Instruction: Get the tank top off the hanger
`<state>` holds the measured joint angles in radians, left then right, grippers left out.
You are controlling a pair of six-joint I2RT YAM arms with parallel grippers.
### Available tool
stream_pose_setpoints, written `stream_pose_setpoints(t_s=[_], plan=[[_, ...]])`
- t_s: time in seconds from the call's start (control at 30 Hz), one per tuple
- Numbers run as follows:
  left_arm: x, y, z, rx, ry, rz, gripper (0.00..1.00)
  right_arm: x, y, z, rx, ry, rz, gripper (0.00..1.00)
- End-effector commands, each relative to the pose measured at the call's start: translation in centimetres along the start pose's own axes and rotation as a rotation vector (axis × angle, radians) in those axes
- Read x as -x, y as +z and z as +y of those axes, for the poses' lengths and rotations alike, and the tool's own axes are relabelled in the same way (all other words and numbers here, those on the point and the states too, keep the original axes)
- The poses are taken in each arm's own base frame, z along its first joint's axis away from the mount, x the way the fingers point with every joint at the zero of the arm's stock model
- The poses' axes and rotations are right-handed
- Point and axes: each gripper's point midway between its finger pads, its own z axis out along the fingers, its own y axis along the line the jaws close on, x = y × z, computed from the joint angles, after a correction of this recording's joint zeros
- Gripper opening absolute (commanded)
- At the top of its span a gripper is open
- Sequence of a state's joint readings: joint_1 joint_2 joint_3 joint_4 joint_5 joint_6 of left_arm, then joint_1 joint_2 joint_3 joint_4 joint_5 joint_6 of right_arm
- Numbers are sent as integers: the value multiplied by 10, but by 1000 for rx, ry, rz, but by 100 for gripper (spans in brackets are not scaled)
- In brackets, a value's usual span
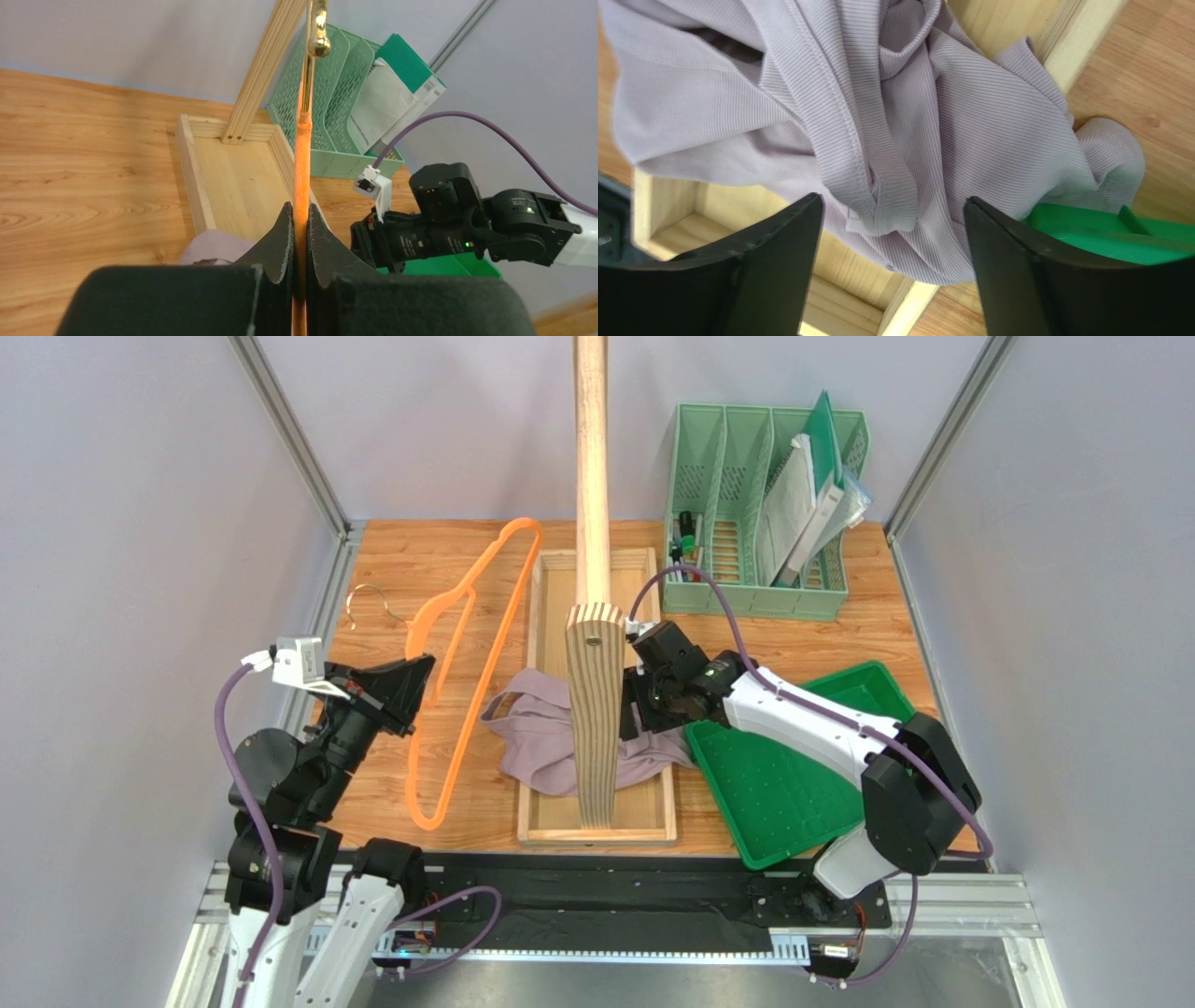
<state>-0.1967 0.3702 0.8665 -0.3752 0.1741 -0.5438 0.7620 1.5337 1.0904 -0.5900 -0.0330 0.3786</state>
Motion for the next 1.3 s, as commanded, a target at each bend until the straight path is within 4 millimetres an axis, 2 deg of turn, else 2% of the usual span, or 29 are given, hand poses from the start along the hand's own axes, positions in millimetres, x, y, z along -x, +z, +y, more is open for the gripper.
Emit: stream_pose_setpoints(t_s=[0.0,0.1,0.23,0.37,0.47,0.5,0.57,0.6,0.7,0.8,0.9,0.93,0.97,1.0,1.1,1.13,1.17,1.27], plan=[[8,-12,-10,-34,38,-12,0,6,16,3,-113,-56,-31,82],[10,-12,-11,-33,48,-12,0,-4,39,12,-105,-40,-12,84],[11,-11,-11,-33,51,-10,0,-17,63,16,-180,-65,-1,84],[12,-12,-9,-24,64,-13,0,-33,84,9,-265,-51,26,80],[12,-13,-8,-19,73,-13,0,-40,90,7,-273,-30,14,65],[12,-14,-7,-16,78,-14,0,-39,90,5,-276,-26,3,51],[11,-14,-5,-4,81,-13,0,-32,85,-2,-310,-27,-38,38],[11,-15,-5,-4,85,-15,0,-27,83,-2,-309,-32,-60,21],[10,-14,-4,-1,79,-11,0,-4,68,6,-260,-24,-141,0],[8,-14,-4,-2,74,-7,0,35,39,23,-207,-48,-249,0],[8,-15,-4,-2,72,-7,0,78,-2,38,-111,-8,-355,0],[8,-15,-4,0,72,-7,0,95,-24,39,-68,30,-405,0],[9,-16,-4,0,74,-10,0,107,-37,39,-45,49,-437,0],[9,-17,-4,1,74,-11,0,124,-64,43,-5,70,-497,0],[7,-17,-3,6,73,-7,0,149,-100,36,30,102,-566,0],[8,-18,-3,2,72,-8,0,165,-119,34,40,112,-603,0],[8,-18,-4,3,70,-7,0,165,-125,29,30,115,-594,0],[6,-17,-5,-7,67,0,0,181,-164,18,42,143,-662,0]])
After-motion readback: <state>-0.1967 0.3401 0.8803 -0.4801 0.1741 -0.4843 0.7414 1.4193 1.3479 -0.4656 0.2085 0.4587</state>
